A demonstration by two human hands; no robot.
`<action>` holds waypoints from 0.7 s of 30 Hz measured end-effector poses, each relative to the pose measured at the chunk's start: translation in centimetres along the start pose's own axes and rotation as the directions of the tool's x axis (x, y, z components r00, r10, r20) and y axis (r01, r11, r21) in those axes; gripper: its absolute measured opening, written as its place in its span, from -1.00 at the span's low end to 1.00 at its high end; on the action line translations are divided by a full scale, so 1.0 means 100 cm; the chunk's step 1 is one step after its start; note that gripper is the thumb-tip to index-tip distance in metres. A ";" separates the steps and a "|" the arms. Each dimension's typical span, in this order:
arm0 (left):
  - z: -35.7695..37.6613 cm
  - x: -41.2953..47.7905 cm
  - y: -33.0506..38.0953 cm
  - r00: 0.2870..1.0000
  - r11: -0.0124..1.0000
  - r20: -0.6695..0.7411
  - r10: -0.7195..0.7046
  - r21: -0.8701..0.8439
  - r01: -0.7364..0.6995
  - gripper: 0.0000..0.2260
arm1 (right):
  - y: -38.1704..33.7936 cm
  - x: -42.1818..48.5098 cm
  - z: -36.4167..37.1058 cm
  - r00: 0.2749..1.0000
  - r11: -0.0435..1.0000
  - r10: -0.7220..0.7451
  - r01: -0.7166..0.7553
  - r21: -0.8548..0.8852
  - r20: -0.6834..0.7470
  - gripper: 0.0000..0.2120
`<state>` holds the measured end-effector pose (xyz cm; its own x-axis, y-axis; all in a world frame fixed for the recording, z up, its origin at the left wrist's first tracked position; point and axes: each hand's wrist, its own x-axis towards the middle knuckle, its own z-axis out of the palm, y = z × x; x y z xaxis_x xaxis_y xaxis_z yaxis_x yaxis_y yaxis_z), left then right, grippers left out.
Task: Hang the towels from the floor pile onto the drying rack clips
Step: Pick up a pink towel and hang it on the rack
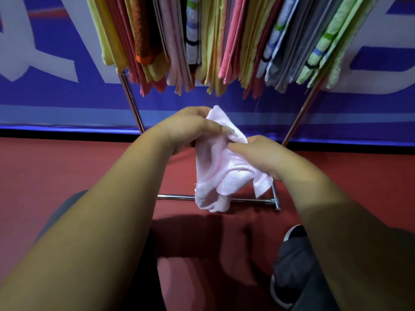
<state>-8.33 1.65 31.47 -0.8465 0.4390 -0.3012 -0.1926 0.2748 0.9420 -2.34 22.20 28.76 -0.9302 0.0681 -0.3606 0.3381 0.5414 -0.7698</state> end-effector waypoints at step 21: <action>-0.021 0.001 -0.007 0.858 0.972 -0.508 0.084 -0.147 -0.182 -0.78 | 0.023 0.019 -0.015 0.980 0.934 0.036 -0.103 -0.343 -0.196 -0.73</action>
<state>-9.34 -0.27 31.06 -0.9940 -0.0347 -0.1038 -0.1058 0.0619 0.9925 -3.53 24.85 27.05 -0.9273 0.2505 -0.2781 0.3625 0.7857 -0.5012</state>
